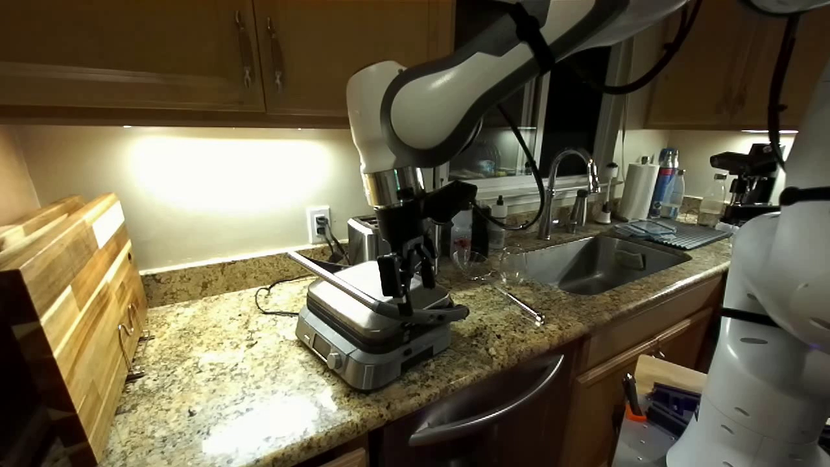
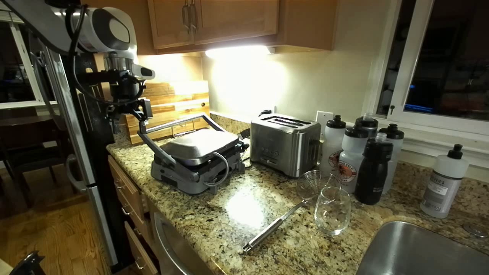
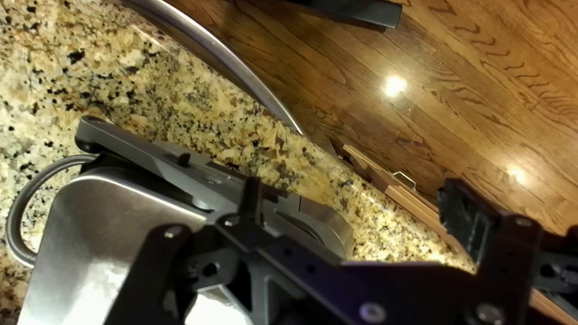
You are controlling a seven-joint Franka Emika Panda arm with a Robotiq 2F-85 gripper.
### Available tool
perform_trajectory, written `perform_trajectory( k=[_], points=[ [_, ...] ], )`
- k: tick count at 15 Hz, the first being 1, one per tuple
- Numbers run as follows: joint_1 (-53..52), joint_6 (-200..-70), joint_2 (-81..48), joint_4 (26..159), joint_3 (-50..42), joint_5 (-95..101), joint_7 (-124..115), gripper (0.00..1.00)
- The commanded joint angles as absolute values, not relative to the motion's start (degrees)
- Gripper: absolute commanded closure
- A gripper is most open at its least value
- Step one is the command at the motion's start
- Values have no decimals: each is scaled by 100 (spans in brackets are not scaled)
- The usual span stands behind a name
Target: Open the sandwich maker
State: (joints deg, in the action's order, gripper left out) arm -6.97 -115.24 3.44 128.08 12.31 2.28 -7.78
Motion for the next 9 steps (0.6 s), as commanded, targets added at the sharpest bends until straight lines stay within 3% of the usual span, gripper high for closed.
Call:
perform_trajectory(
  k=[1, 9],
  points=[
    [-731, -11810, 19, 12432, 1073, 127, -1112, 0],
    [-791, -12706, -758, 11538, 860, 299, -2138, 0]
  ],
)
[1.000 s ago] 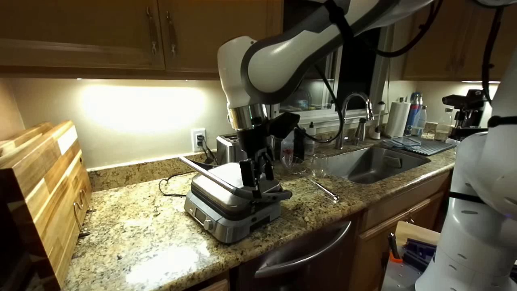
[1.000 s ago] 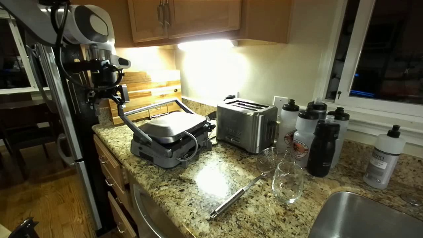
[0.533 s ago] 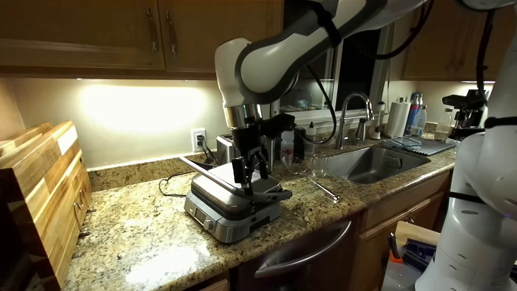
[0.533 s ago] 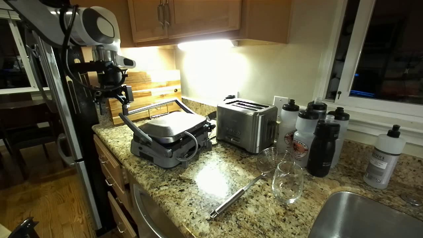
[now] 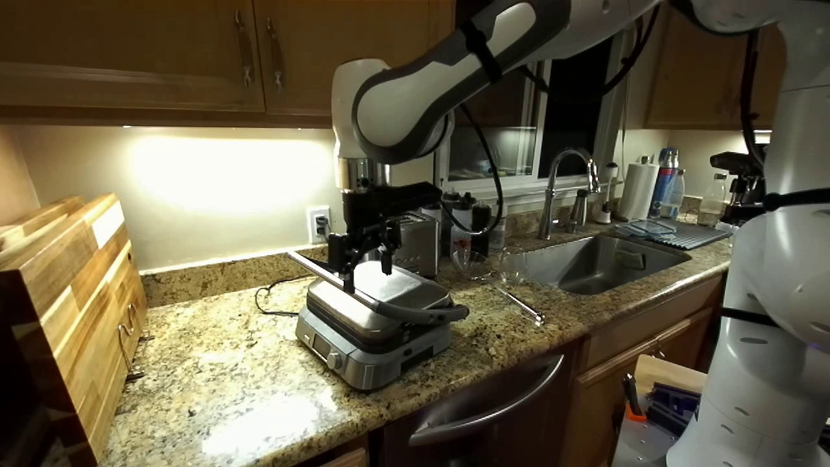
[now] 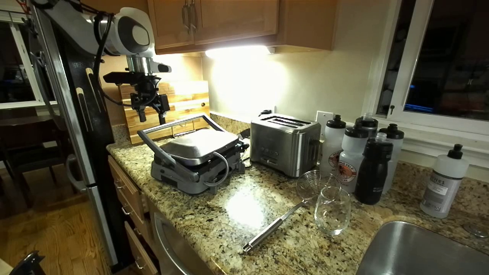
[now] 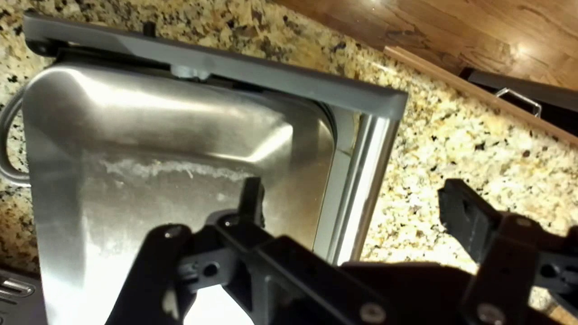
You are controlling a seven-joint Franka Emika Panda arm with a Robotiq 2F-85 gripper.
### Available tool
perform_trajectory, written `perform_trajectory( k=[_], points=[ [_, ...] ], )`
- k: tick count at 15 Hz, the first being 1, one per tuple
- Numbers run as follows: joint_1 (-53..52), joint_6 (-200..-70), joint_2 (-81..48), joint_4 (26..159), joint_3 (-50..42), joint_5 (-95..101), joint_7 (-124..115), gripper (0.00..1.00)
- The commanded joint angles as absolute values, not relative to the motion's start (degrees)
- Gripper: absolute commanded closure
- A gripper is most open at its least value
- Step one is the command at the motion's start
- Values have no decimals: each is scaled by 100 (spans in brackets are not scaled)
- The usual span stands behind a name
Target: Open the sandwich maker
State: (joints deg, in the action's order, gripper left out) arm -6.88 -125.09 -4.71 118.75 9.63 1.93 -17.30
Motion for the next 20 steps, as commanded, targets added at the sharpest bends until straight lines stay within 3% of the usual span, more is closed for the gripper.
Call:
perform_trajectory(
  k=[1, 16, 17, 18, 20],
  points=[
    [-807, -12818, -883, 11415, 841, 320, -2167, 0],
    [-920, -12925, -2038, 10275, 614, 587, -1879, 0],
    [-924, -12917, -2067, 10242, 607, 586, -1883, 25],
    [-927, -12907, -2095, 10210, 600, 580, -1893, 27],
    [-931, -12918, -2102, 10199, 583, 588, -1897, 42]
  ],
)
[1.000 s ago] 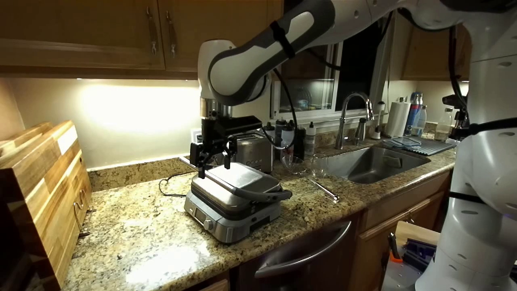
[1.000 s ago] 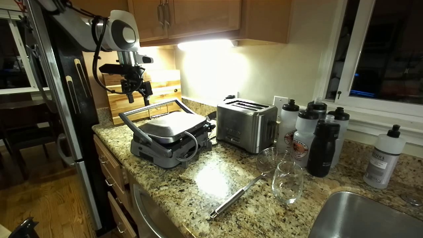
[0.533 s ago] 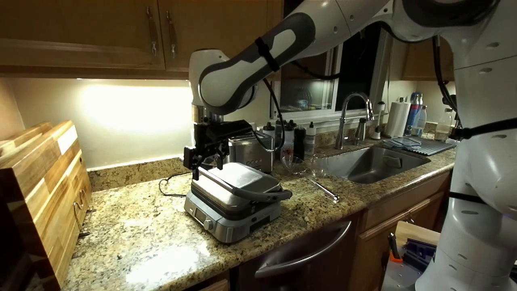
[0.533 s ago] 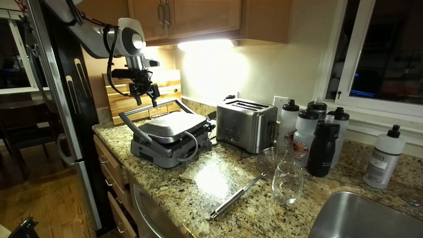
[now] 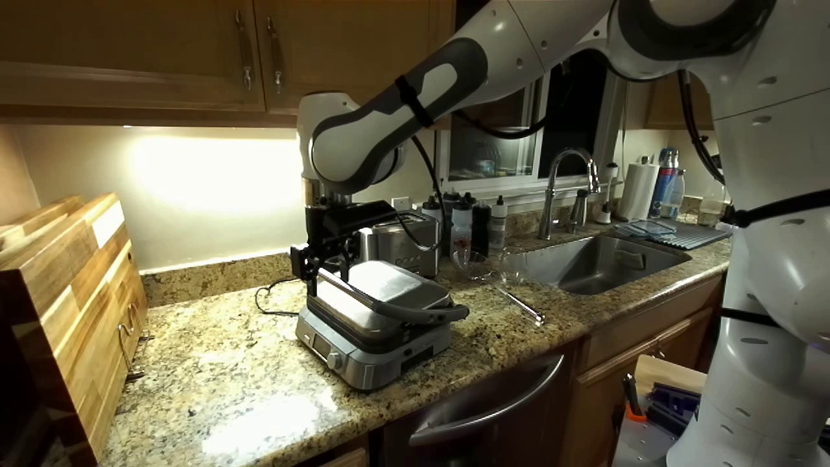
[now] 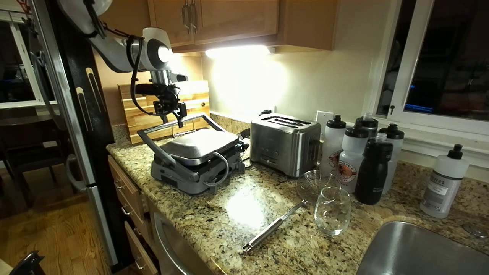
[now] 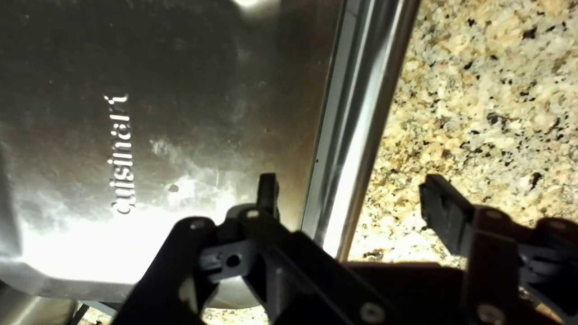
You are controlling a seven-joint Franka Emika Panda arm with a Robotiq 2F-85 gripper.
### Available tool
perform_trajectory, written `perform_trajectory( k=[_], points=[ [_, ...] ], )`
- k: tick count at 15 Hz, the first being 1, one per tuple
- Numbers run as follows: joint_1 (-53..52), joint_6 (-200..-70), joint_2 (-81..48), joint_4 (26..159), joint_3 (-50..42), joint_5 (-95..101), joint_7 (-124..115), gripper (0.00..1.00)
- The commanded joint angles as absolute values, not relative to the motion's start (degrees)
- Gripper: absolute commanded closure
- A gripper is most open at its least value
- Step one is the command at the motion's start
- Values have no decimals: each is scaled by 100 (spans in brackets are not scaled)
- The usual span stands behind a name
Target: Open the sandwich maker
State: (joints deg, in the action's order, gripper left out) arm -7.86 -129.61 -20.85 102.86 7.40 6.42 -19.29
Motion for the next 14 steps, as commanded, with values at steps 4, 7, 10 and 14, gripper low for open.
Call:
perform_trajectory(
  k=[4, 7, 10, 14],
  points=[
    [-971, -12941, -2084, 10197, 534, 630, -1930, 66],
    [-984, -12948, -2056, 10217, 508, 658, -1953, 87],
    [-1006, -12927, -1998, 10272, 445, 713, -2080, 89],
    [-965, -12878, -1827, 10409, 384, 667, -2185, 89]
  ],
)
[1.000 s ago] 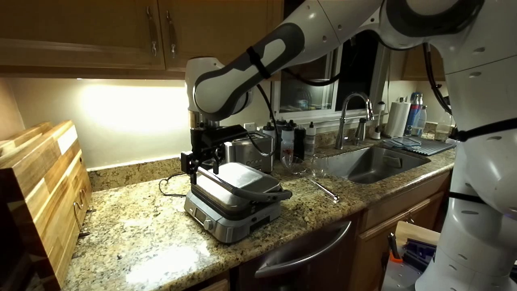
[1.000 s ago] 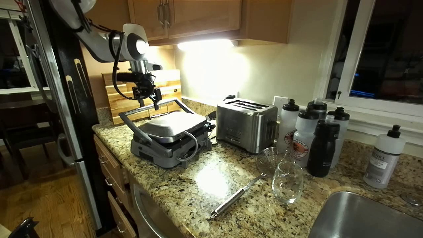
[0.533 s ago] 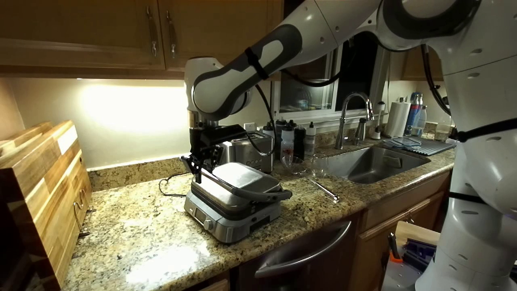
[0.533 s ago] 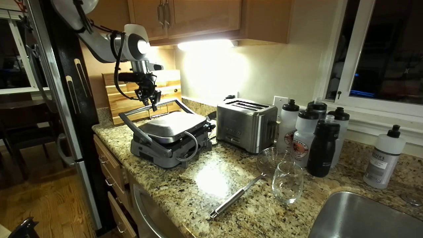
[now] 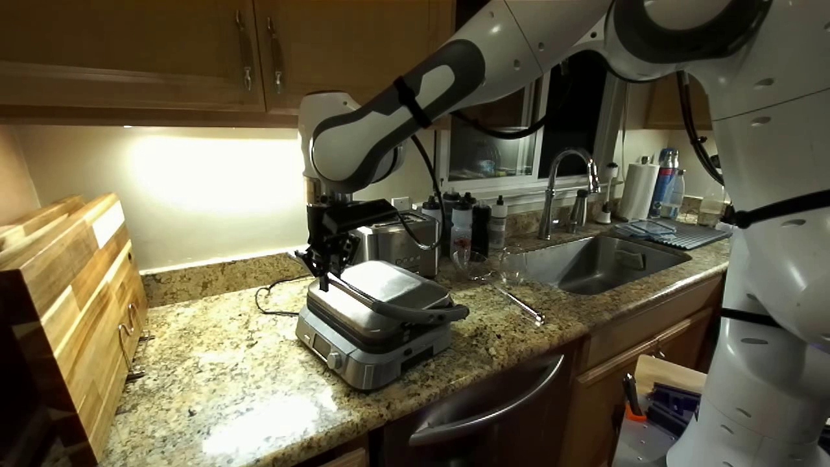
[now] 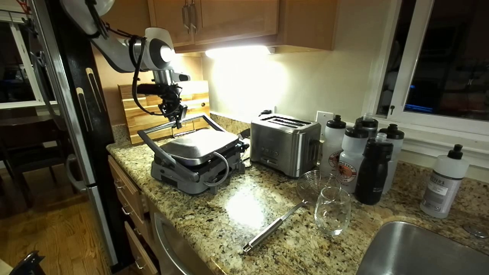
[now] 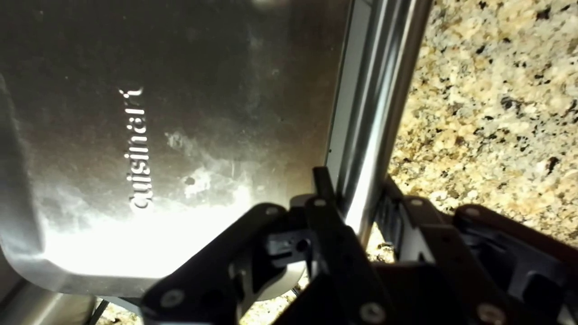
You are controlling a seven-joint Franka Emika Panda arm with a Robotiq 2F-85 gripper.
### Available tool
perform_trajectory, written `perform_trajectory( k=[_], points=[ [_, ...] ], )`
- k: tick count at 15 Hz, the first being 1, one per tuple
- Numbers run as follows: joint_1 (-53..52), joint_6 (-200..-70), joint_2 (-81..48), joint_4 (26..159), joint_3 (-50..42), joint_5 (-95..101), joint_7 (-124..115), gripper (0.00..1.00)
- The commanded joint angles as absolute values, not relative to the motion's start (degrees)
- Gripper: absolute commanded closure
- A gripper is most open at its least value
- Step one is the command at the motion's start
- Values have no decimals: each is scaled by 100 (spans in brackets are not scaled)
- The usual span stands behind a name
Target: Open the sandwich maker
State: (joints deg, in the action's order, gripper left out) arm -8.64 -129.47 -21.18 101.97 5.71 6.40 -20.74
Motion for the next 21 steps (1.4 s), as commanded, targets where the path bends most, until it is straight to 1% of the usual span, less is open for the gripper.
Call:
perform_trajectory(
  k=[1, 14, 21],
  points=[
    [-941, -12891, -1773, 10456, 370, 631, -2216, 90],
    [-704, -13228, -1120, 11081, 131, -117, -2551, 90],
    [-582, -13337, -633, 11444, -149, 99, -2767, 90]
  ],
)
